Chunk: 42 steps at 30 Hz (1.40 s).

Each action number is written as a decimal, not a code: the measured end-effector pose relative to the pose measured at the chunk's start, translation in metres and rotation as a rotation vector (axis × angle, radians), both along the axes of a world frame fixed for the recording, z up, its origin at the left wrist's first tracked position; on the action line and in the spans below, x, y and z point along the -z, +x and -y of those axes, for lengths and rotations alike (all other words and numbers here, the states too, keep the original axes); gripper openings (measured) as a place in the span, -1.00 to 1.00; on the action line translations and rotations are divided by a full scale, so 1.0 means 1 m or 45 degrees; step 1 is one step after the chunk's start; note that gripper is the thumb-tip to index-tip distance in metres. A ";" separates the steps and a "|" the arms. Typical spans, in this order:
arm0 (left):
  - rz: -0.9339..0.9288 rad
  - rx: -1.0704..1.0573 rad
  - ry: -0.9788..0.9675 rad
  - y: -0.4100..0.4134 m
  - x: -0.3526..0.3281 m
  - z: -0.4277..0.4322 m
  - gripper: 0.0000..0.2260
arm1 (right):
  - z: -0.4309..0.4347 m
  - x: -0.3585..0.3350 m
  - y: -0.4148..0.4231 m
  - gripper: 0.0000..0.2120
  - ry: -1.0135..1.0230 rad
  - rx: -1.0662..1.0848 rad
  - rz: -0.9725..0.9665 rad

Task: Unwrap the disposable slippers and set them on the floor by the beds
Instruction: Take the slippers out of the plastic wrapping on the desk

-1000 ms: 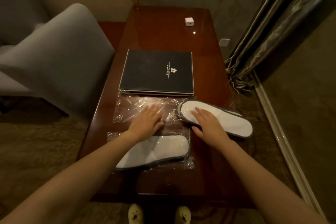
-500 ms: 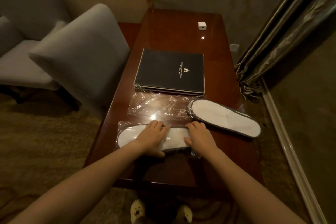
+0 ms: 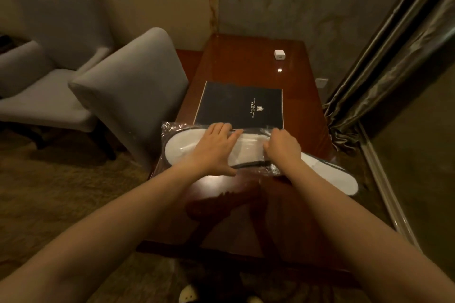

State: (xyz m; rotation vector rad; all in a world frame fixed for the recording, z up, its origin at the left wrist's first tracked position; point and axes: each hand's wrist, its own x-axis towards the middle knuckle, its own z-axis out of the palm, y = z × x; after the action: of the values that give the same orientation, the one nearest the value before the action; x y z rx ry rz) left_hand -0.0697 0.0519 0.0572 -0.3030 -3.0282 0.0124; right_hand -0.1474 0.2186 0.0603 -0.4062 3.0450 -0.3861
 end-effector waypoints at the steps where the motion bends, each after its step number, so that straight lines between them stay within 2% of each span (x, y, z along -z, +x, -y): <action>1: -0.008 -0.004 0.001 -0.002 -0.003 0.000 -0.07 | 0.000 -0.003 -0.004 -0.75 -0.005 0.013 0.010; 6: -0.076 -0.002 -0.002 -0.004 -0.012 0.001 -0.07 | -0.001 -0.011 -0.015 -0.68 -0.134 0.041 0.094; 10: -0.114 0.021 -0.014 -0.002 -0.012 0.002 -0.07 | -0.002 -0.014 -0.016 -0.76 -0.061 0.034 0.089; 13: -0.112 0.004 -0.003 0.001 -0.011 0.003 -0.08 | -0.002 -0.014 -0.015 -0.82 -0.014 -0.006 0.004; 17: -0.108 -0.098 0.095 0.004 -0.013 0.017 -0.09 | -0.022 -0.015 -0.022 -0.85 -0.136 0.103 -0.163; 20: -0.078 -0.064 0.122 0.005 -0.014 0.024 -0.08 | -0.037 -0.018 -0.030 -0.84 -0.142 0.055 -0.107; 23: -0.066 -0.063 0.142 0.005 -0.014 0.029 -0.10 | -0.051 -0.025 -0.035 -0.83 -0.319 0.037 -0.047; 25: -0.056 -0.079 0.138 0.005 -0.014 0.035 -0.10 | -0.058 -0.035 -0.036 -0.85 -0.492 0.084 -0.183; 27: -0.051 -0.096 0.132 0.006 -0.014 0.039 -0.10 | -0.056 -0.045 -0.033 -0.89 -0.560 -0.064 -0.289; 30: -0.064 -0.097 0.167 0.006 -0.016 0.037 -0.09 | -0.038 -0.052 -0.020 -0.85 -0.466 -0.373 -0.092; 33: -0.101 -0.049 0.197 0.006 -0.017 0.031 -0.11 | -0.025 -0.051 -0.014 -0.69 -0.543 -0.306 0.195; 35: -0.097 -0.028 0.200 0.006 -0.017 0.029 -0.11 | -0.020 -0.051 -0.014 -0.68 -0.692 -0.278 0.335; 39: -0.063 -0.010 0.171 0.007 -0.012 0.030 -0.09 | -0.020 -0.048 -0.016 -0.66 -0.796 -0.254 0.514; 42: -0.038 -0.015 0.170 0.008 -0.007 0.028 -0.07 | -0.025 -0.047 -0.017 -0.72 -0.859 -0.270 0.538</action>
State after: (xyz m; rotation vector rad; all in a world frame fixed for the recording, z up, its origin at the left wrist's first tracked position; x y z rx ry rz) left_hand -0.0618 0.0237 0.0641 -0.2706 -2.9829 -0.1822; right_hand -0.1642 0.2434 0.1075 -0.5706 2.3629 -1.2942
